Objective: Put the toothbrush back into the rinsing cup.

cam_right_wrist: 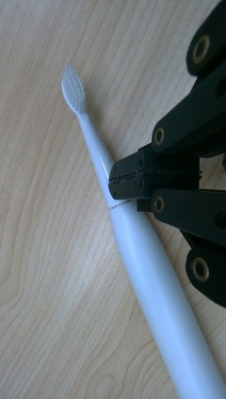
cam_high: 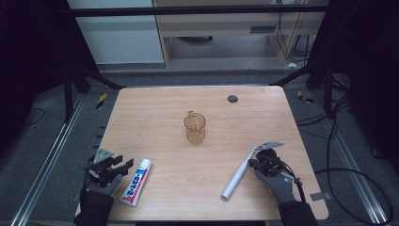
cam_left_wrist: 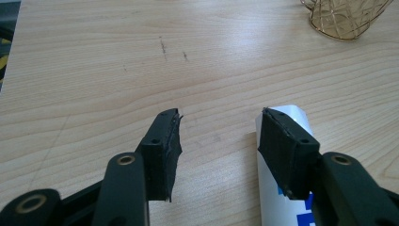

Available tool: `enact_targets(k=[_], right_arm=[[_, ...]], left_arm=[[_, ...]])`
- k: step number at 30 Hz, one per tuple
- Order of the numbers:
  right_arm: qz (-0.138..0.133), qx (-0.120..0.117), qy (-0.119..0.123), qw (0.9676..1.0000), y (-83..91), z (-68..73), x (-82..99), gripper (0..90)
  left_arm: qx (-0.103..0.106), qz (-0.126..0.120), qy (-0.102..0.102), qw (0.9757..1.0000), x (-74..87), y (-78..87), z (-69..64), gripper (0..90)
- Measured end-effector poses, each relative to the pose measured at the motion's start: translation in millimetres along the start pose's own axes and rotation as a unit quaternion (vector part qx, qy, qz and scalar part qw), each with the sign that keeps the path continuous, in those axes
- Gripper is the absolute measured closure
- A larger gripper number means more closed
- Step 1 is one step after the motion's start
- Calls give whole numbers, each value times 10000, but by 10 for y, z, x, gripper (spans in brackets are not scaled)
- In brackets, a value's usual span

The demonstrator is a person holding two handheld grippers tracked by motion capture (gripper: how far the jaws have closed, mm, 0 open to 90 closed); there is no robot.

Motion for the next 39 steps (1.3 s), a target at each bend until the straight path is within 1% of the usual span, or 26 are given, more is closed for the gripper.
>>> enact_targets(k=[3,5,7,8,9,10,11,14,17,20,23,28,30,32,39], right_arm=[[-48,-11,18,10000,7,7,-22,900],[-147,-28,31,9999,63,13,-35,900],[-323,-157,20,9994,157,44,-60,900],[-323,-157,20,9994,157,44,-60,900],[-498,-396,59,9980,261,129,-81,900],[-535,-482,95,9974,286,167,-86,900],[-560,-606,126,9965,312,221,-87,900],[-504,-811,280,9950,320,371,-81,900],[-465,-975,355,9935,294,507,-74,900],[-441,-1096,436,9920,246,598,-62,900],[-356,-1176,460,9914,199,667,-39,900],[-249,-1244,463,9908,160,718,-18,900],[-172,-1286,512,9902,131,749,-1,900],[-144,-1257,573,9903,114,755,8,900],[-14,-1248,592,9904,92,766,38,900]], left_arm=[[-5,-10,10,10000,-1,9,2,475],[6,-13,65,10000,2,16,3,476],[7,-6,83,10000,6,15,8,476],[7,-6,83,10000,6,15,8,476],[9,8,84,10000,9,11,6,475],[-5,-3,45,10000,6,9,9,475],[6,11,68,10000,9,11,2,475],[-2,9,62,10000,9,16,2,475],[-7,6,82,10000,12,23,12,475],[-10,14,87,10000,15,26,16,475],[-6,14,81,10000,14,24,10,475],[0,38,72,10000,17,17,8,474],[-4,36,77,10000,17,17,9,475],[-6,37,77,10000,17,18,10,475],[2,48,71,10000,19,12,8,475]])
Point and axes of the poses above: each handheld gripper's, and its own axes: y roughly backward along the jaws, x roughly out of its underside, z roughly to its left, the point moved 4 cm from there along -y, roughly forward along the jaws, and after that the axes turned 4 degrees about x, right-handed, at the moved point
